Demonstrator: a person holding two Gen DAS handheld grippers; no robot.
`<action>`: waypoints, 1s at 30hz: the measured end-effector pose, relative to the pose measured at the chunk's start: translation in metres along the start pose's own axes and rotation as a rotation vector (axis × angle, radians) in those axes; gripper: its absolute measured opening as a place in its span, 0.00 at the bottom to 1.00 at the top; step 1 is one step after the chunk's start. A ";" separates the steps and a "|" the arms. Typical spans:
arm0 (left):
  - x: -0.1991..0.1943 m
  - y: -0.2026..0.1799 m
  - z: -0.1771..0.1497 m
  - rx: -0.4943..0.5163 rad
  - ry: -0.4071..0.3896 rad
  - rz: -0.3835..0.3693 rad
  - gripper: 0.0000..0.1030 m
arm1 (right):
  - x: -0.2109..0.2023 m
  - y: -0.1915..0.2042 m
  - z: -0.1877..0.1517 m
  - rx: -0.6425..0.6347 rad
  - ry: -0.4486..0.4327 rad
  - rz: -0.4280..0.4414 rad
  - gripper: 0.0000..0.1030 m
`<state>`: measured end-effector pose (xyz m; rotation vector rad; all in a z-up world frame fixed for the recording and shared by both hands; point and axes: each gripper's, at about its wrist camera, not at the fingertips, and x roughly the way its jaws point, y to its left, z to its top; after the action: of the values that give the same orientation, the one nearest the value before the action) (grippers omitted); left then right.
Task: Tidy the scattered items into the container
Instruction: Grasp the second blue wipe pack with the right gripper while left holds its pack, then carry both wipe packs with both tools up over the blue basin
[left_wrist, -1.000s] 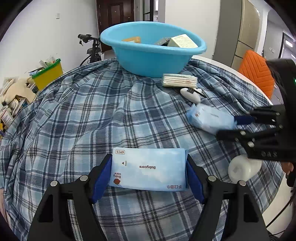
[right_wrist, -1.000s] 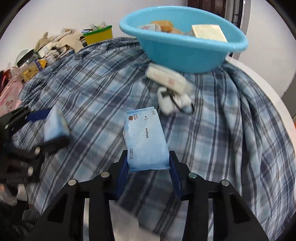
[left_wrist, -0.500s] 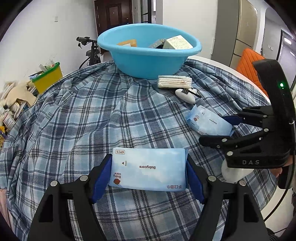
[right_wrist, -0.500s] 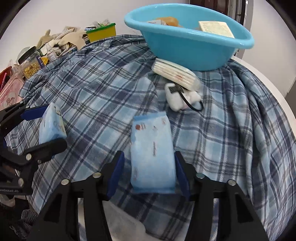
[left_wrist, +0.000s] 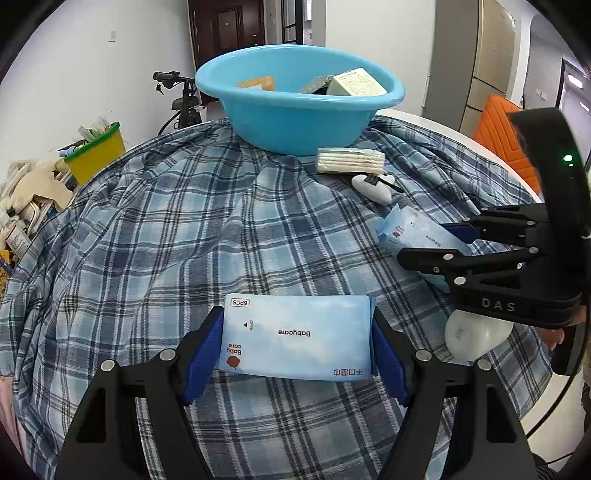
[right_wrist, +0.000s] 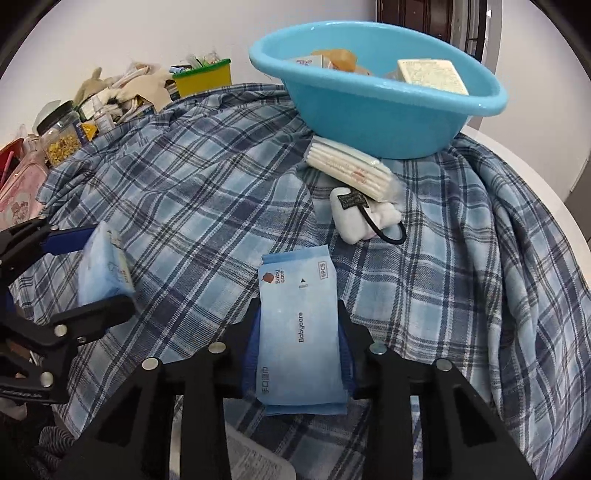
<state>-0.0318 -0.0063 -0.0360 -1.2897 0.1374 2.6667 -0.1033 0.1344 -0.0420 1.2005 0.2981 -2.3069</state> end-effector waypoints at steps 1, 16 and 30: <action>0.000 -0.001 0.000 0.004 0.001 -0.003 0.74 | -0.003 0.001 0.000 -0.005 -0.010 -0.001 0.32; -0.001 -0.008 0.001 0.016 0.001 -0.006 0.74 | 0.009 0.001 -0.008 -0.013 0.049 0.027 0.50; -0.002 -0.011 0.001 0.014 -0.015 -0.003 0.74 | -0.010 -0.002 -0.013 -0.001 -0.028 -0.046 0.35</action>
<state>-0.0294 0.0040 -0.0333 -1.2651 0.1521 2.6673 -0.0909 0.1450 -0.0418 1.1714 0.3203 -2.3602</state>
